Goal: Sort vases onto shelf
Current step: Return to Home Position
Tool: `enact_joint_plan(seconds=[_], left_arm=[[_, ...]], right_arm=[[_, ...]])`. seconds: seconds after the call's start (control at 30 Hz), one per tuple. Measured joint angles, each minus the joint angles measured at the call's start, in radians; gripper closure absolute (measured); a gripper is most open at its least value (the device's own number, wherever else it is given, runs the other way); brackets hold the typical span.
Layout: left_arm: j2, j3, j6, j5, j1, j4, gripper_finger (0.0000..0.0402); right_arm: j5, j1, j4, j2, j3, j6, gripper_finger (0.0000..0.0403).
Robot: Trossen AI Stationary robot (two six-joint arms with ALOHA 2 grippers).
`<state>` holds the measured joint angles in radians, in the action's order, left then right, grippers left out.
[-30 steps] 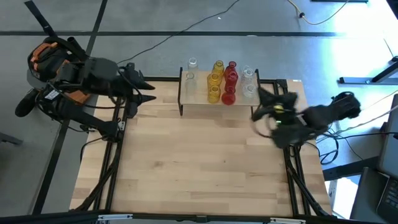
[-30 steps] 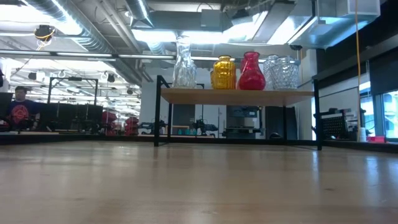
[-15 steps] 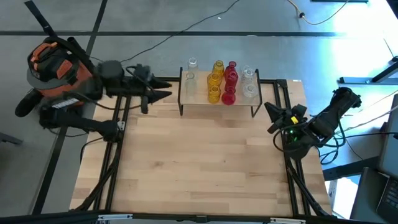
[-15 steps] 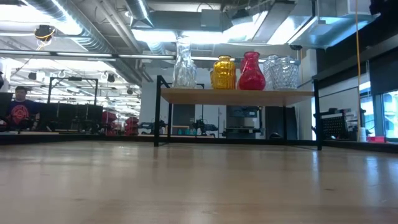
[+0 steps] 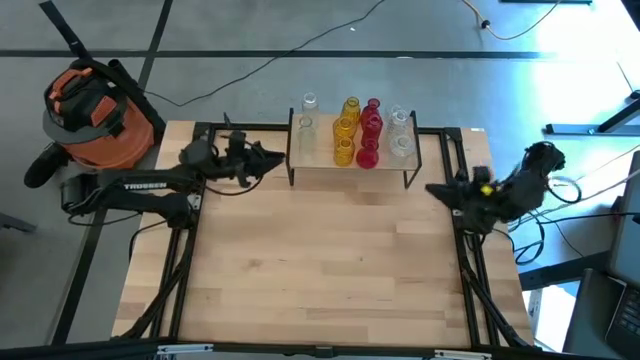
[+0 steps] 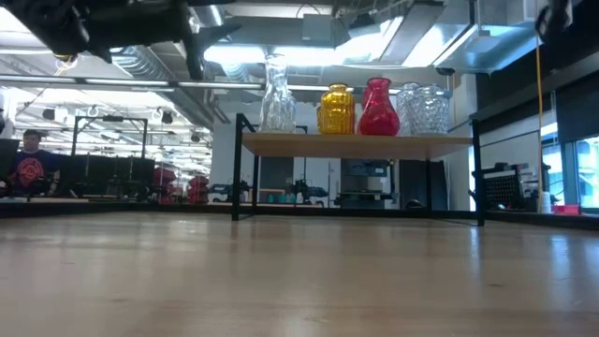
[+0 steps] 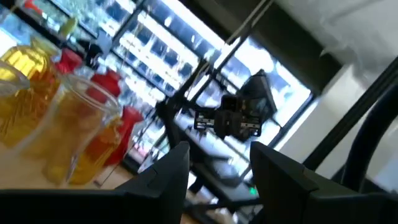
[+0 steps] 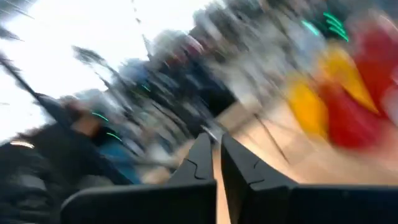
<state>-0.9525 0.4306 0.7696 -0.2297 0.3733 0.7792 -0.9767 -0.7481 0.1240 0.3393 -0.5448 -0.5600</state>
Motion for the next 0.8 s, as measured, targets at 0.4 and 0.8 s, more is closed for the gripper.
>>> enact_joint_plan(seconds=[0.4,0.8], left_arm=[[0.02,-0.052,0.002,0.072,0.036,0.238,0.0239],[0.119,-0.424,0.107,0.239,0.093,0.767,0.0239]], right_arm=[[0.474,0.441,-0.426,-0.128,0.1,0.543,0.0403],[0.726,0.789,-1.065,-0.332,0.441,0.485,0.0403]])
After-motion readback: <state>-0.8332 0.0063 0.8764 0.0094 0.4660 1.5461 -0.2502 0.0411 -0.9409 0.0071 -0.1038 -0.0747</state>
